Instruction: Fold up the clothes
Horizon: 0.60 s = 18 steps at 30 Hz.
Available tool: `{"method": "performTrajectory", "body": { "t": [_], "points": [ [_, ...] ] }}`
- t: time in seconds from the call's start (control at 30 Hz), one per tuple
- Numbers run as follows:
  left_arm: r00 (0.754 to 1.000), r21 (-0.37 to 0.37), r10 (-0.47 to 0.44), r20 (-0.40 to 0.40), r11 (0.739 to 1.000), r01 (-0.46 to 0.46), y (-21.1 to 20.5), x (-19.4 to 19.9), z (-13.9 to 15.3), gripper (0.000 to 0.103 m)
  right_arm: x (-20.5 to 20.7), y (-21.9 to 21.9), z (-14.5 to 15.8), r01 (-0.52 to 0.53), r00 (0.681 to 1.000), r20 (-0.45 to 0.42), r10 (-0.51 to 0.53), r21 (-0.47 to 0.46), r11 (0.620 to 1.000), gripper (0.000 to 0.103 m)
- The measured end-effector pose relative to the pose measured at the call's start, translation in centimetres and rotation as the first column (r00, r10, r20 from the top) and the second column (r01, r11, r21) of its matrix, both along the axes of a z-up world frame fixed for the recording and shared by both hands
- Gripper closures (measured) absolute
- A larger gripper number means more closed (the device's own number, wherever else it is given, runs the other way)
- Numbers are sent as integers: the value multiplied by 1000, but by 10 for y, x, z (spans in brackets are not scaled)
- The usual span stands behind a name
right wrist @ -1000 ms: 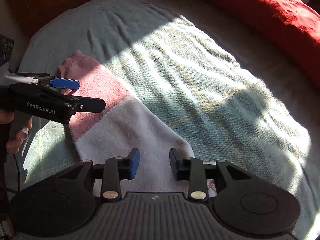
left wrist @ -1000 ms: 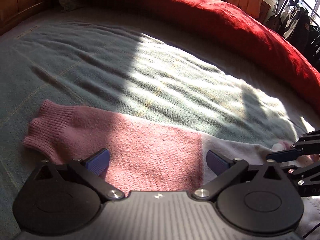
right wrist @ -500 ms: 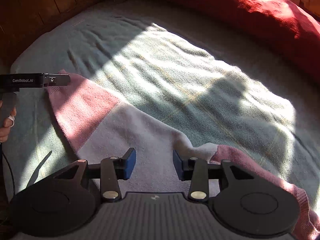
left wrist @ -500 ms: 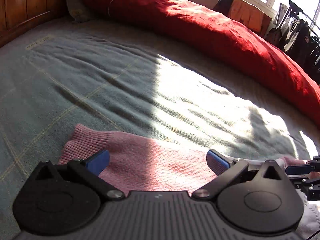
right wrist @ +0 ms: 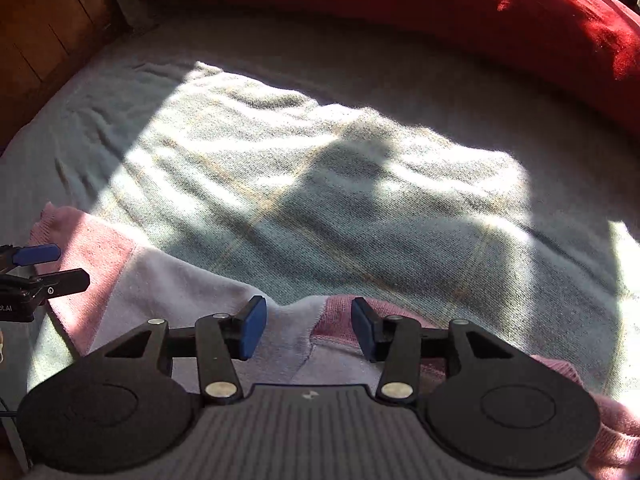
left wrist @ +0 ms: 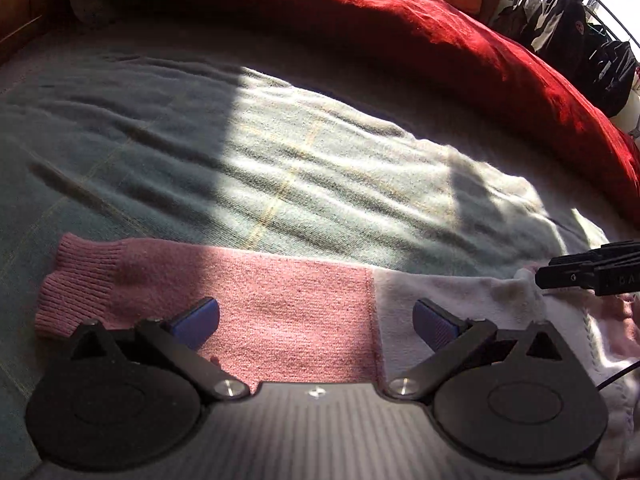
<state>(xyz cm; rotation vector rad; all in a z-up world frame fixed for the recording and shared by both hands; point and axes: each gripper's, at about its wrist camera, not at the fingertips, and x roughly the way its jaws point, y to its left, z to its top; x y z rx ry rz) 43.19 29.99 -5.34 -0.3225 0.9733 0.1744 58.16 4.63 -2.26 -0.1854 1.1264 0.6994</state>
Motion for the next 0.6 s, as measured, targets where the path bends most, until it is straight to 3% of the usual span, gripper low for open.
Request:
{"method": "performTrajectory", "body": {
  "t": [0.17,0.27,0.43,0.6],
  "points": [
    [1000,-42,-20,5,999,20,-4,3,-4,1,-6,15,2,-102,992,-63,107,77,992,52],
    [999,-67,-31,9,997,32,-7,5,-6,1,-11,22,-20,-93,987,-126,101,68,993,53],
    [998,-75,-69,6,995,69,-10,5,-8,1,-30,2,-33,-43,978,-204,54,60,997,54],
    [998,-47,-65,-9,997,64,-15,9,-9,1,-7,12,-10,-96,981,-159,111,96,991,54]
  ]
}}
